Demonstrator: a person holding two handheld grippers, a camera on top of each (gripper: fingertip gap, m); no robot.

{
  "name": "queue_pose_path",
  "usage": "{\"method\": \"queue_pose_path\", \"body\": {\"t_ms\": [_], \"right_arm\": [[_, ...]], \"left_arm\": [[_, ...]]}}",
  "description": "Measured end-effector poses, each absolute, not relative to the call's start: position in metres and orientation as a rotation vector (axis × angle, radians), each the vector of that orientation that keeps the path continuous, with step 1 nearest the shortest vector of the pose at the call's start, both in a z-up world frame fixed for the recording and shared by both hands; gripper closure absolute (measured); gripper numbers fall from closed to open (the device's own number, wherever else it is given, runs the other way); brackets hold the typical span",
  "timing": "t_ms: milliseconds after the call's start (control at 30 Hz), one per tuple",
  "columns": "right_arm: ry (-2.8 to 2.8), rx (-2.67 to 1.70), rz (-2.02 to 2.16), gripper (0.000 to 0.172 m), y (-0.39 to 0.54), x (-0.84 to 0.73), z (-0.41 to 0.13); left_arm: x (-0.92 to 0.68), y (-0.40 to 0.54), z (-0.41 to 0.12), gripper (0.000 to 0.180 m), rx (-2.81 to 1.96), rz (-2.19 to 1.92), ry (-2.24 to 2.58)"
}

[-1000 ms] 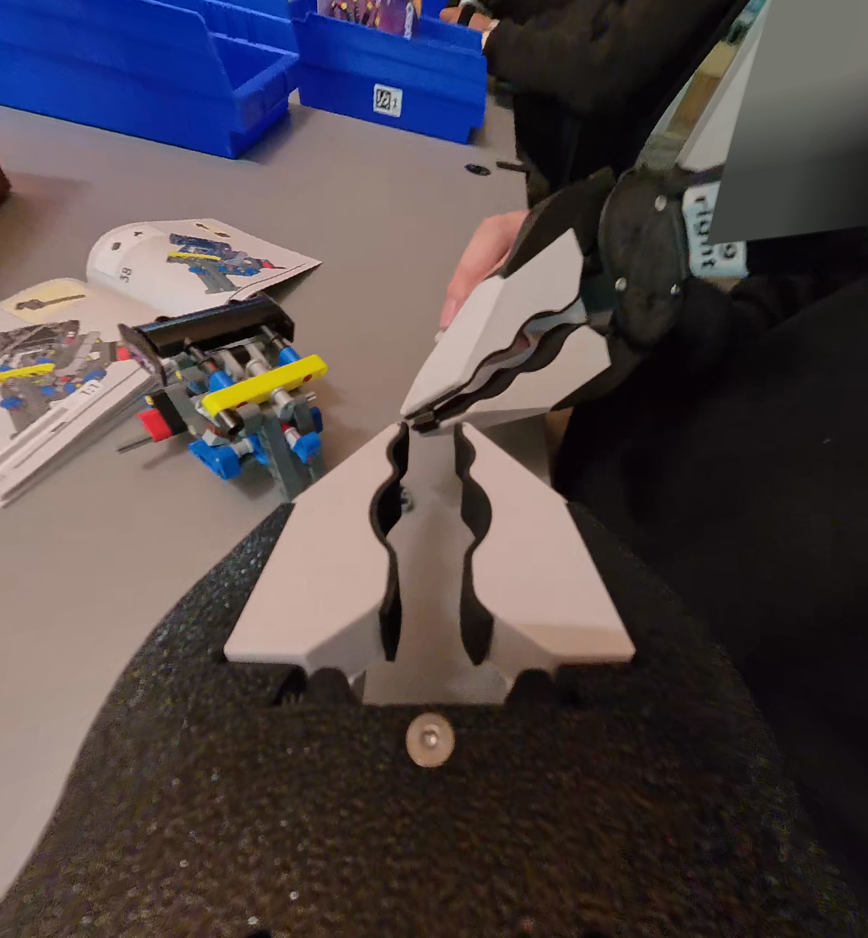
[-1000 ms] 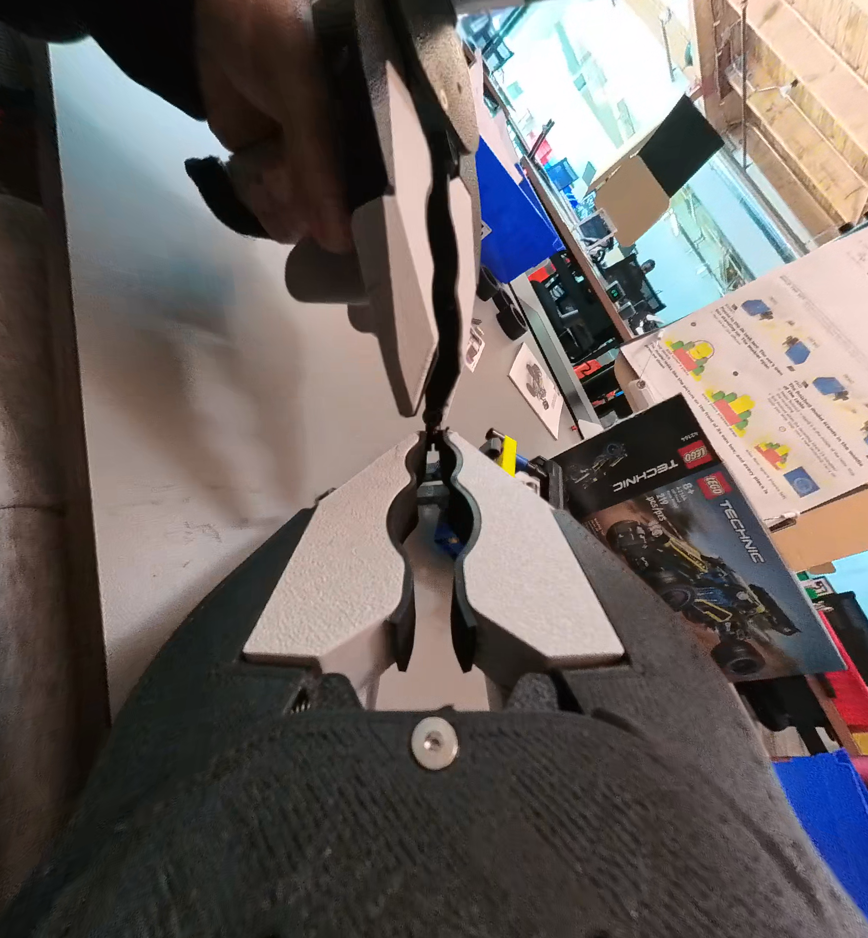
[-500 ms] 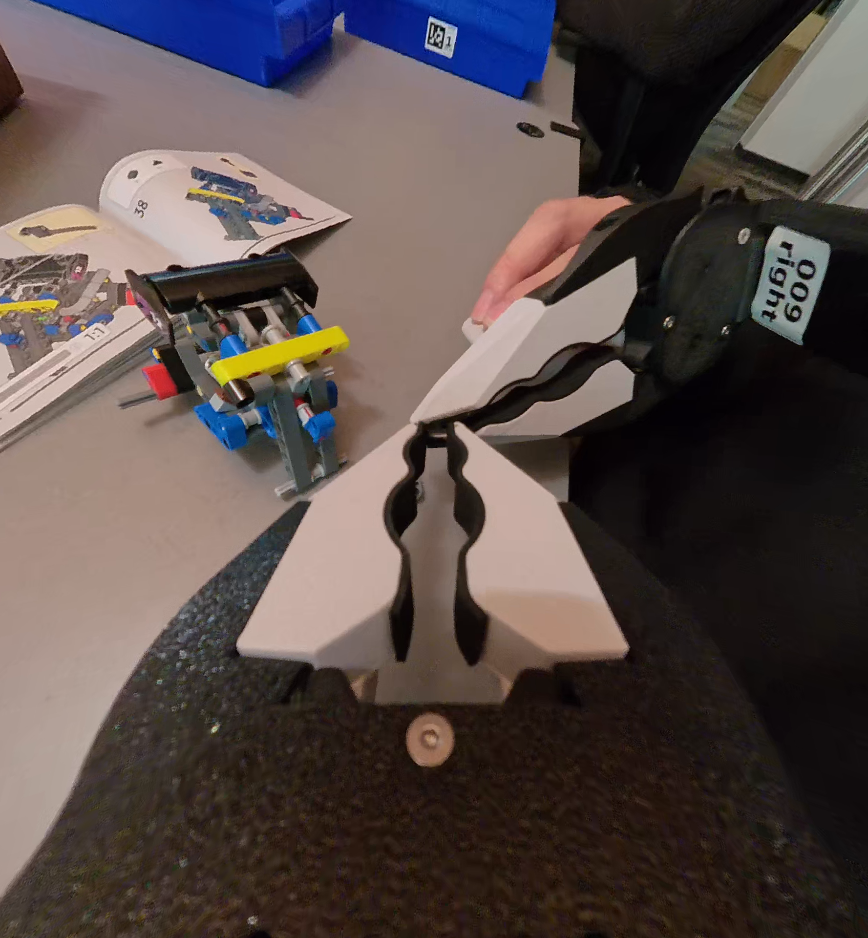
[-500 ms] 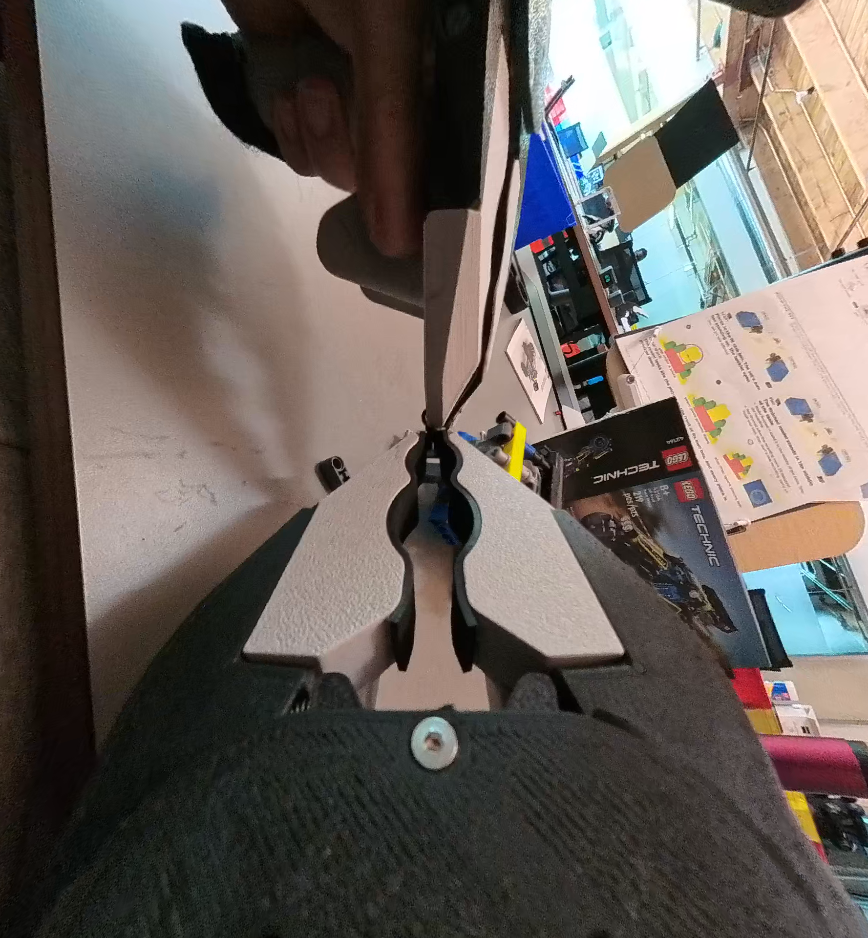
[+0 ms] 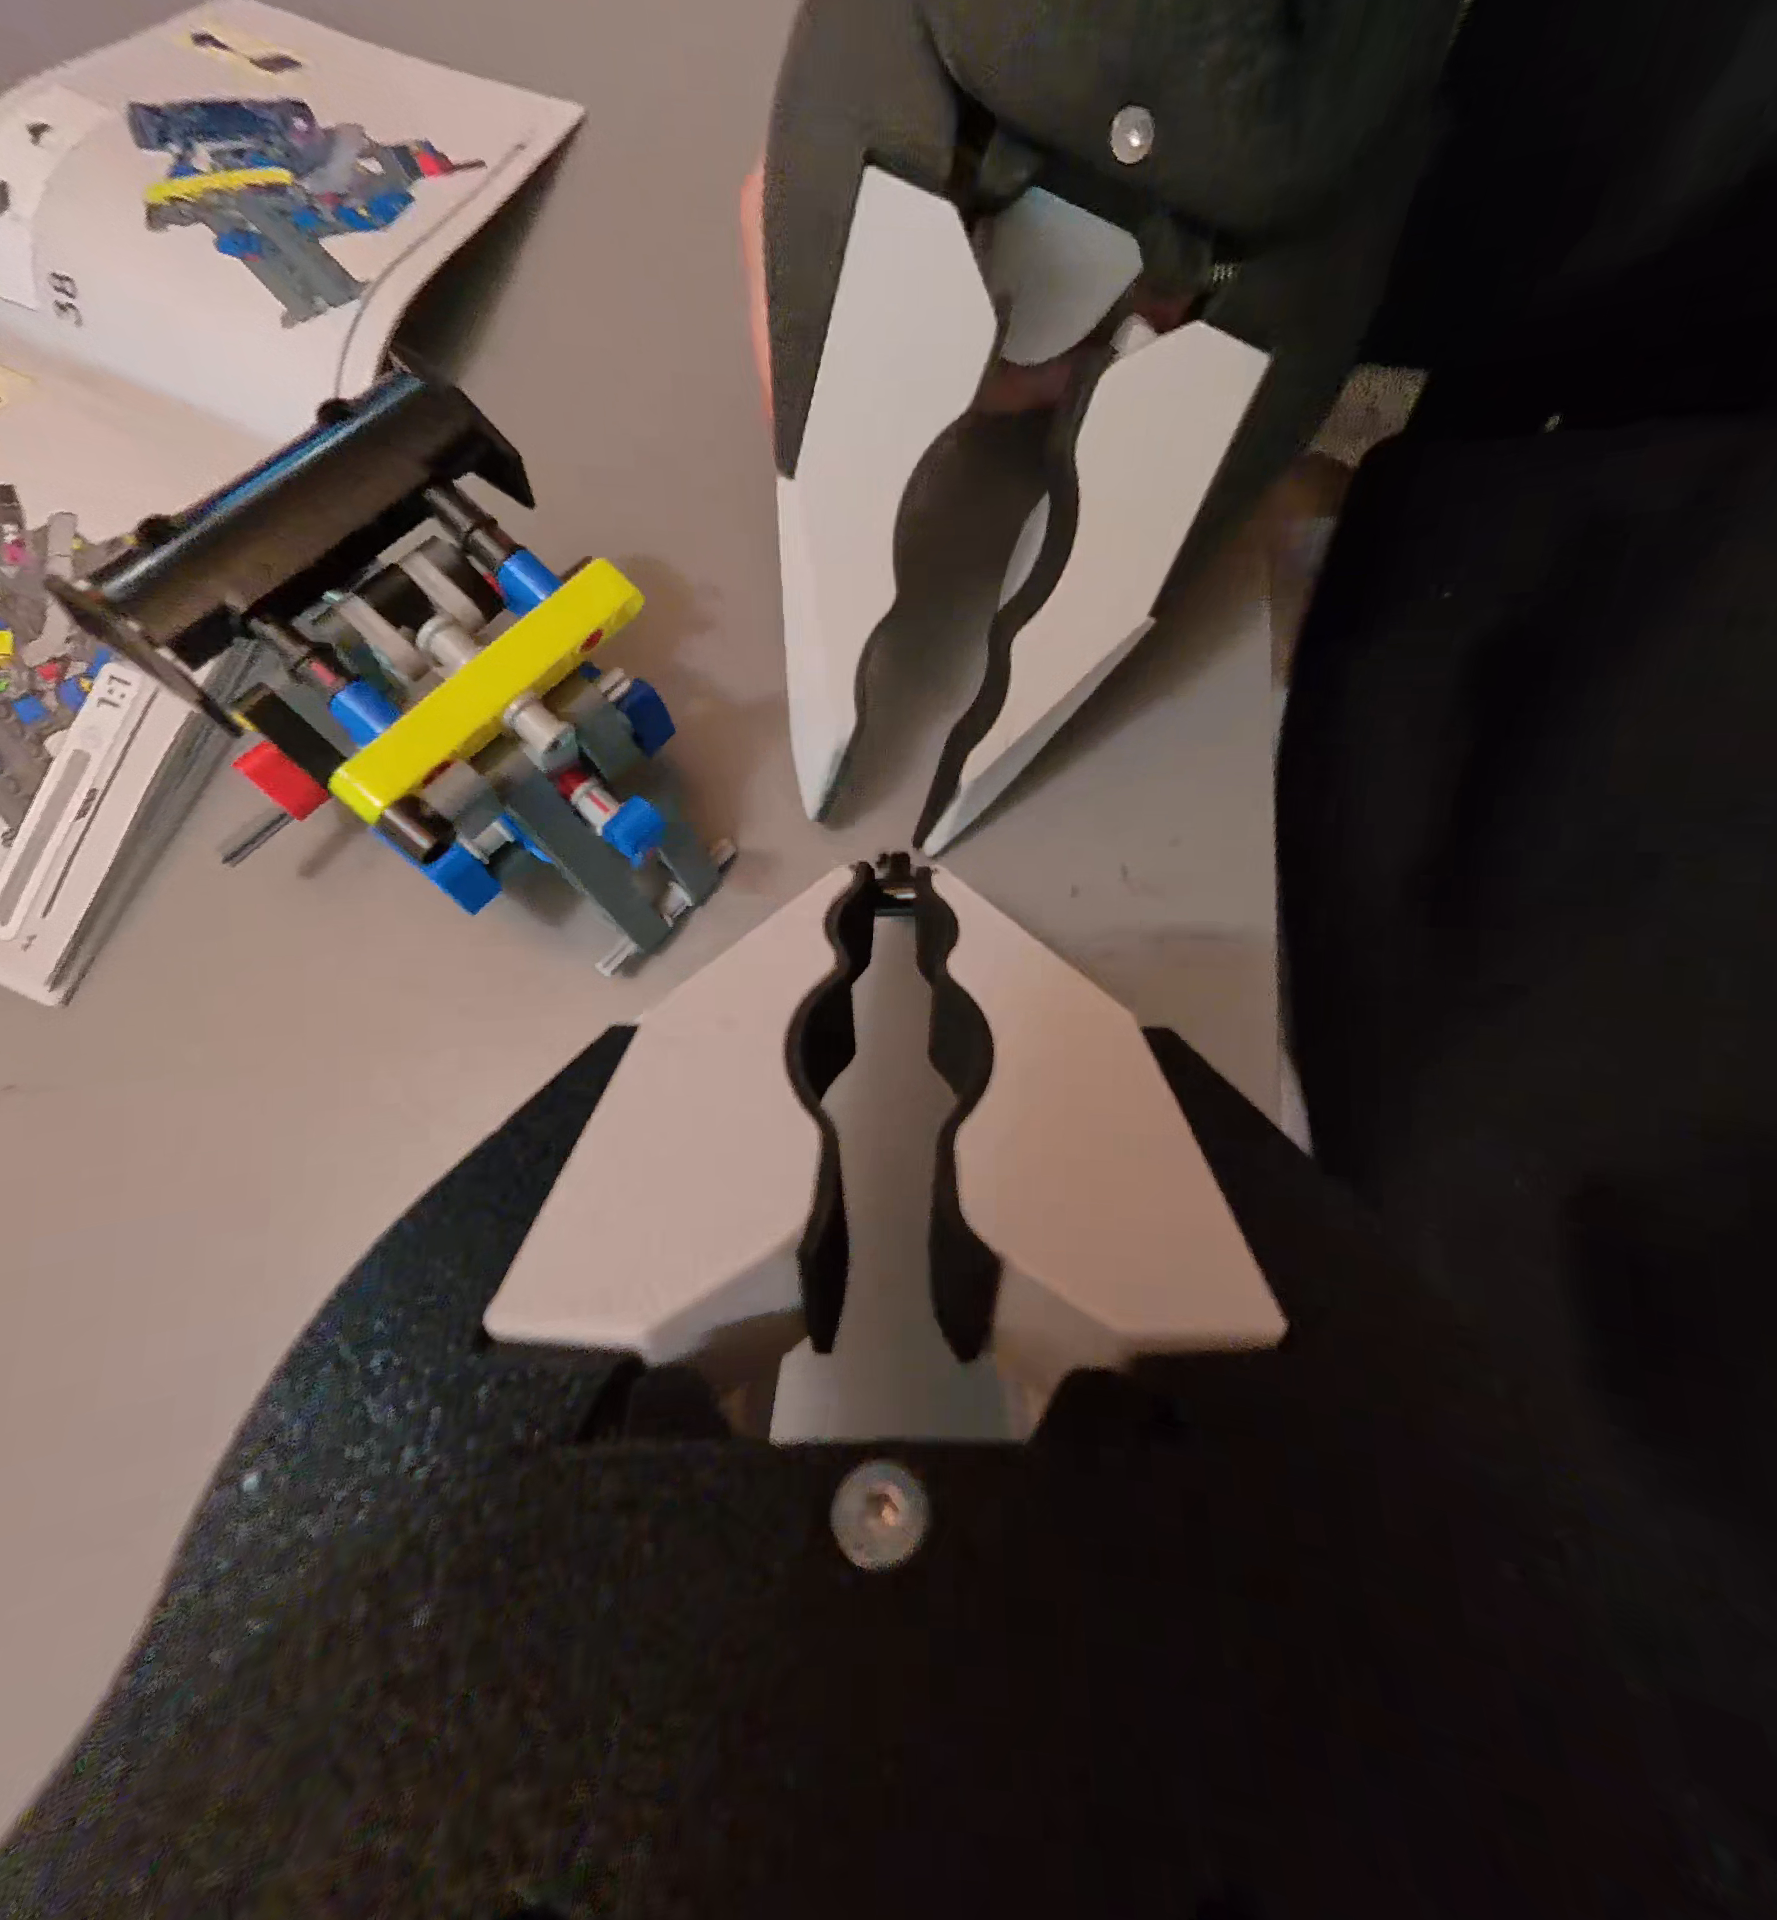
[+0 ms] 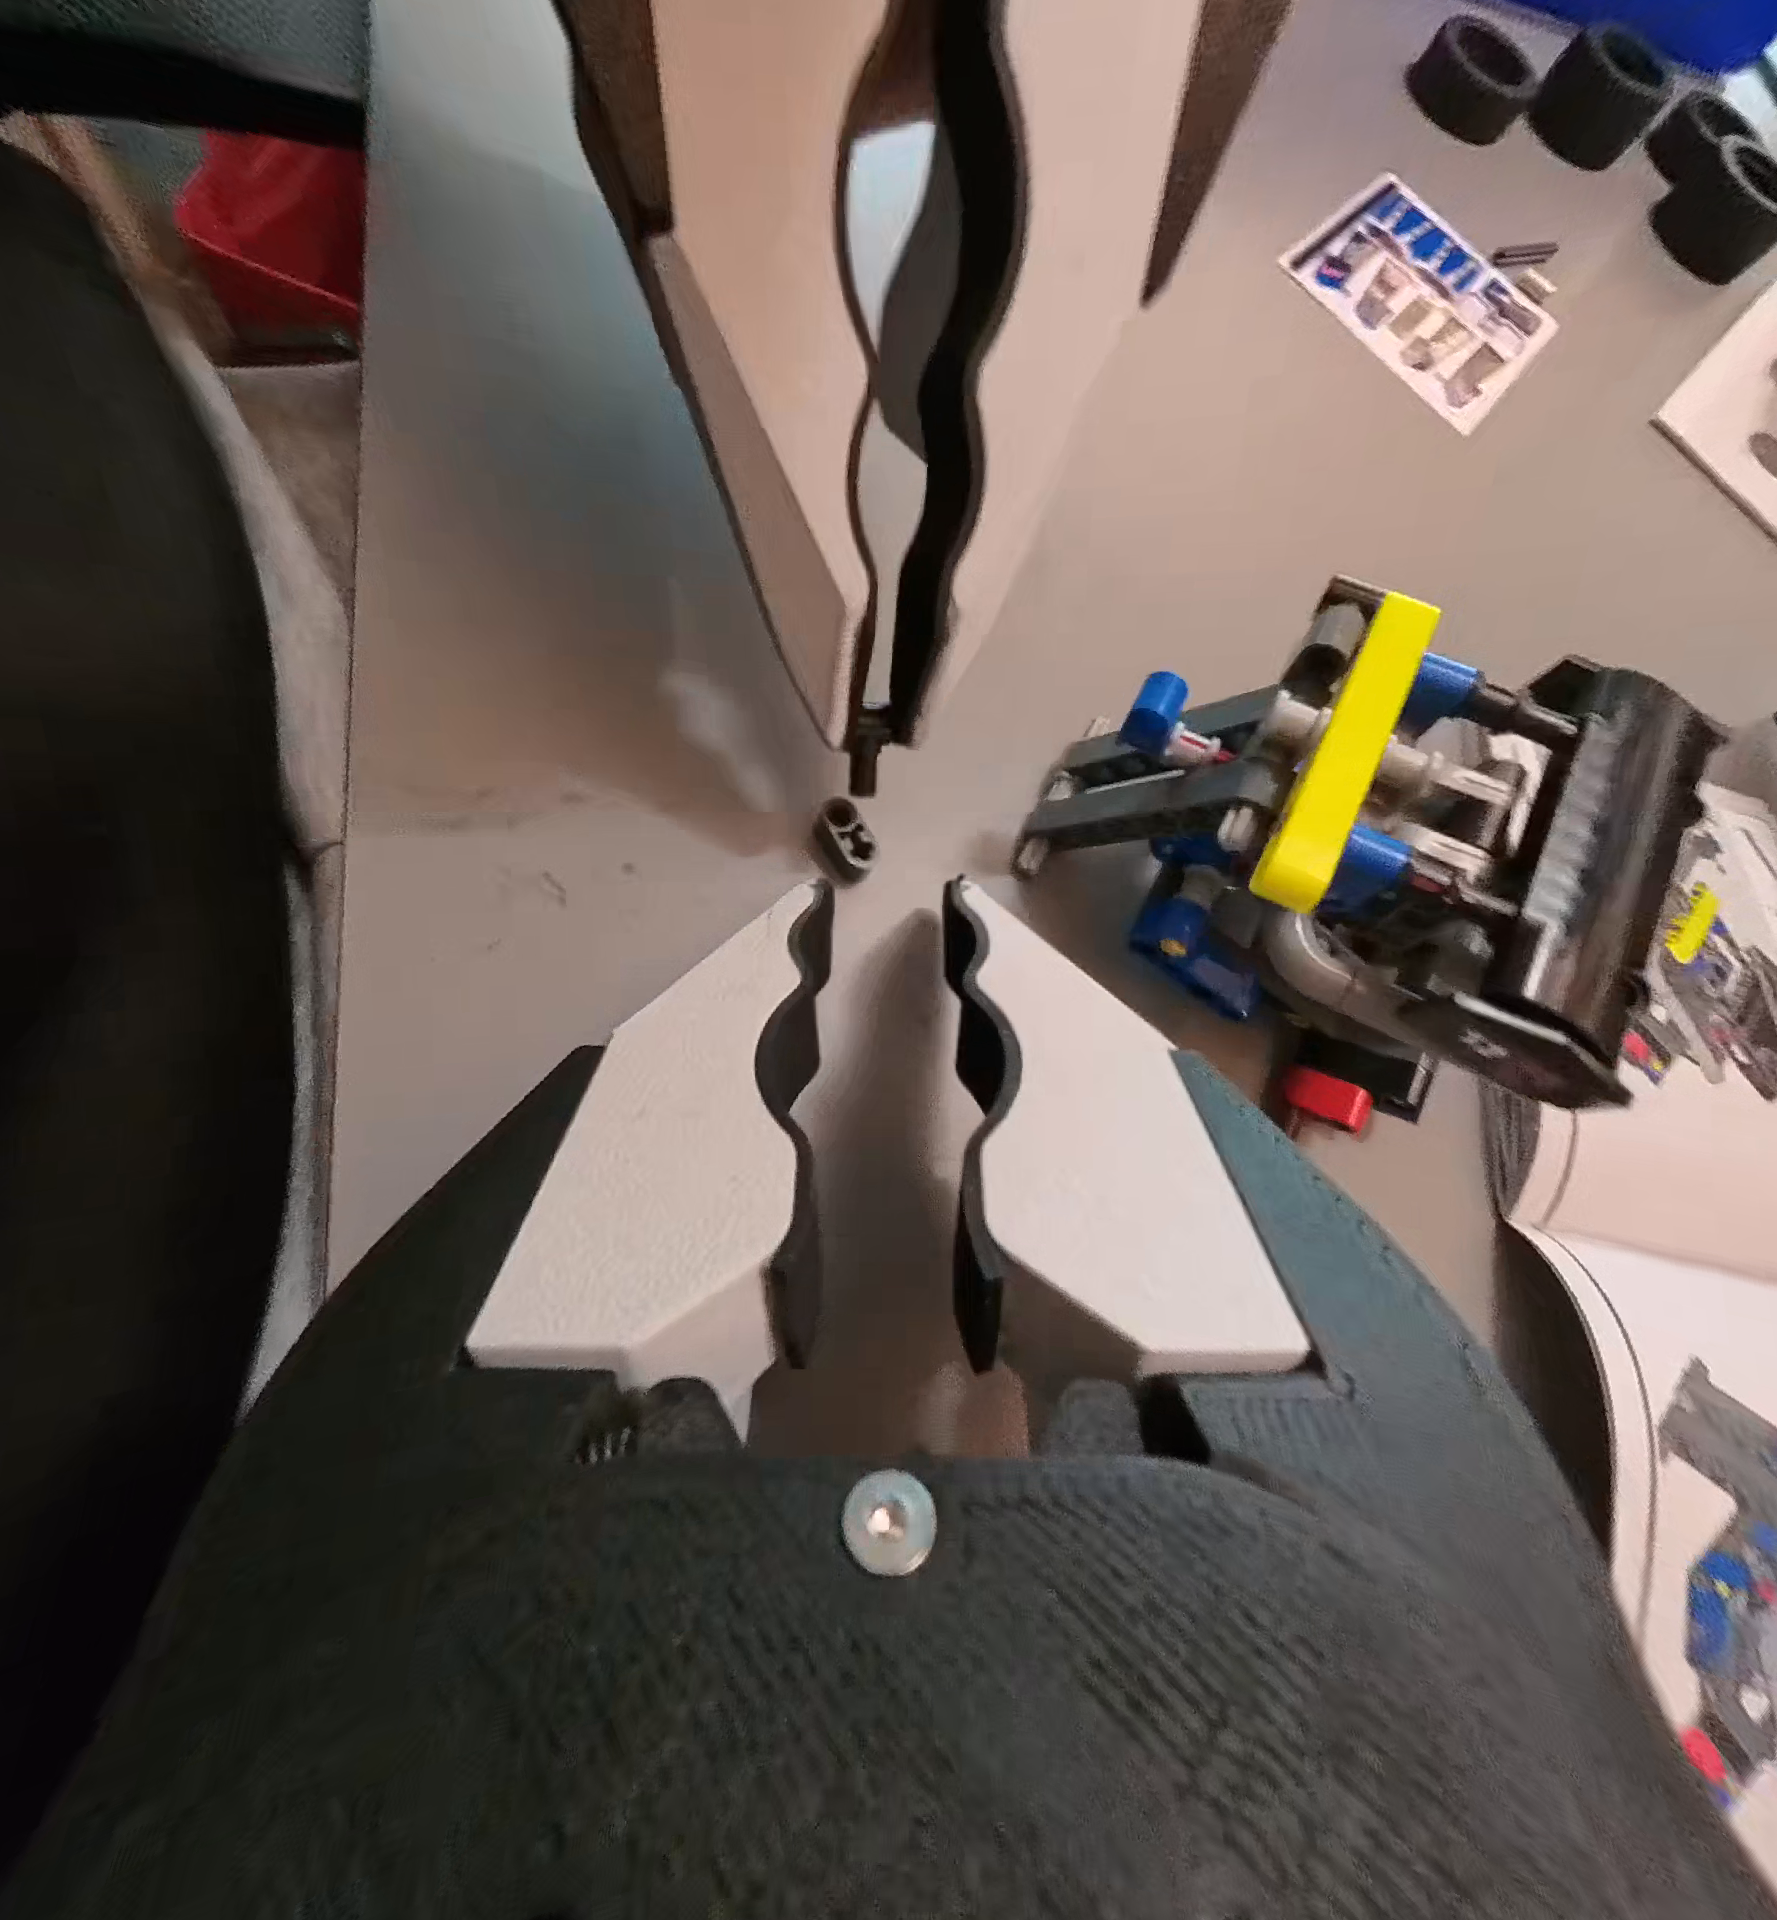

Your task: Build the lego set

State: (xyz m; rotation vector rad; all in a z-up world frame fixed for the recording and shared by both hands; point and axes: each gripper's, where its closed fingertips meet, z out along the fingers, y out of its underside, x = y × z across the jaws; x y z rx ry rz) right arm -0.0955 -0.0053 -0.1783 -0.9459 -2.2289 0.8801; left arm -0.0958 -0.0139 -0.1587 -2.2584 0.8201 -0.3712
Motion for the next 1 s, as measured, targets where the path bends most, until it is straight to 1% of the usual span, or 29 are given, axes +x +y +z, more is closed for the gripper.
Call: {"method": "queue_pose_path", "body": {"t_ms": [233, 300, 333, 1000], "right_arm": [[-2.251, -0.908, 0.906, 0.157, -0.011, -0.098, -0.179], [-2.27, -0.896, 0.911, 0.164, -0.015, -0.098, -0.18], [-2.269, -0.896, 0.908, 0.165, -0.016, -0.098, -0.18], [-2.291, -0.936, 0.943, 0.166, -0.017, -0.098, -0.181]], "left_arm": [[-0.096, -0.019, -0.165, 0.176, -2.38, -0.343, 0.94], [-0.098, -0.018, -0.167, 0.176, -2.406, -0.317, 0.966], [-0.098, -0.018, -0.168, 0.176, -2.416, -0.309, 0.976], [-0.097, -0.016, -0.173, 0.176, -2.54, -0.123, 1.29]]}}
